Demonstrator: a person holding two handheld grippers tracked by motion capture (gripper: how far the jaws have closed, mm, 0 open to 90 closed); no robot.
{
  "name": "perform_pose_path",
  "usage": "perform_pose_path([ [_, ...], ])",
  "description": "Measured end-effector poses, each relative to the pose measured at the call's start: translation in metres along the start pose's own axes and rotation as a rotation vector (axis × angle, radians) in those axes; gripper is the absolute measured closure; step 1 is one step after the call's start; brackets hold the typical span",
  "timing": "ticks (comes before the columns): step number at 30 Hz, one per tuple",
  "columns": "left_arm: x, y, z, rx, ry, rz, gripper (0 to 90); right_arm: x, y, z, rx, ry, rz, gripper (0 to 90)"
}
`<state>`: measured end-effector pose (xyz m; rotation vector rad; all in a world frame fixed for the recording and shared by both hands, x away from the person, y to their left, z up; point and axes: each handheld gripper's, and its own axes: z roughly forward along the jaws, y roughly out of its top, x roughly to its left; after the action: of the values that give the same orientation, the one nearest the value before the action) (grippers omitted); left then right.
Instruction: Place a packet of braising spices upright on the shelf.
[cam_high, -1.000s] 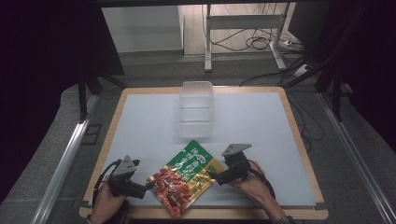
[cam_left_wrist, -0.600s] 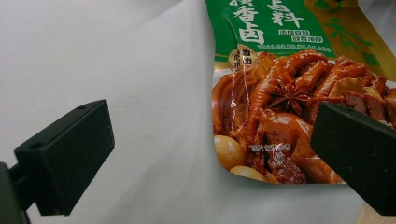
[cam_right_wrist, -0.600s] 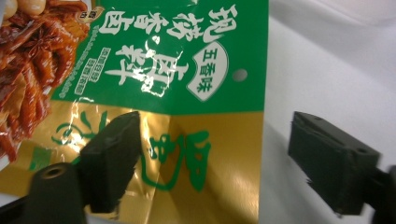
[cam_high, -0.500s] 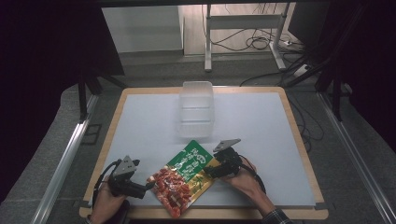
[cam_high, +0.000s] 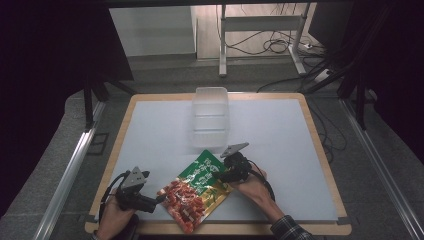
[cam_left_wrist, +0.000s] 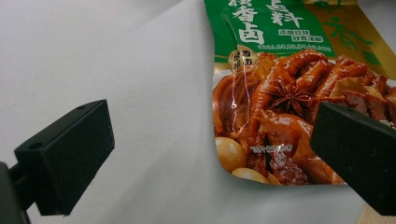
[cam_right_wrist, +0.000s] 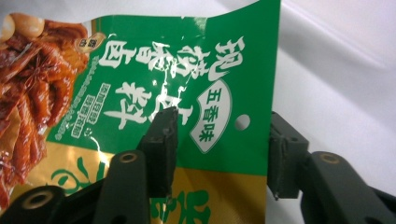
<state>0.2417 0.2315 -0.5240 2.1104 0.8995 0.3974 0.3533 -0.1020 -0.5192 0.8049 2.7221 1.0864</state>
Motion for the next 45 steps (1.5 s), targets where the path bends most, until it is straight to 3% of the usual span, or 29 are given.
perform_pose_path([
  [9, 0.000, 0.000, 0.000, 0.001, 0.001, 0.000, 0.0, 0.006, 0.017, 0.003, 0.006, 0.051, -0.021, 71.4],
  [12, 0.000, 0.000, 0.000, 0.002, 0.003, 0.002, 0.0, 0.009, 0.022, 0.006, 0.023, 0.051, -0.041, 77.7],
  [18, 0.000, 0.000, 0.000, 0.001, 0.004, 0.003, 0.0, 0.011, 0.025, 0.015, 0.059, 0.041, -0.026, 88.3],
  [27, 0.001, 0.000, -0.002, -0.012, 0.014, -0.010, 0.0, 0.013, 0.035, 0.000, 0.039, 0.068, -0.012, 88.7],
  [38, 0.003, -0.001, -0.004, -0.032, 0.016, -0.027, 0.0, 0.028, 0.059, -0.030, -0.018, 0.079, -0.072, 88.7],
  [45, 0.003, -0.001, -0.004, -0.034, 0.017, -0.025, 0.0, 0.026, 0.074, -0.048, -0.054, 0.059, -0.086, 88.8],
])
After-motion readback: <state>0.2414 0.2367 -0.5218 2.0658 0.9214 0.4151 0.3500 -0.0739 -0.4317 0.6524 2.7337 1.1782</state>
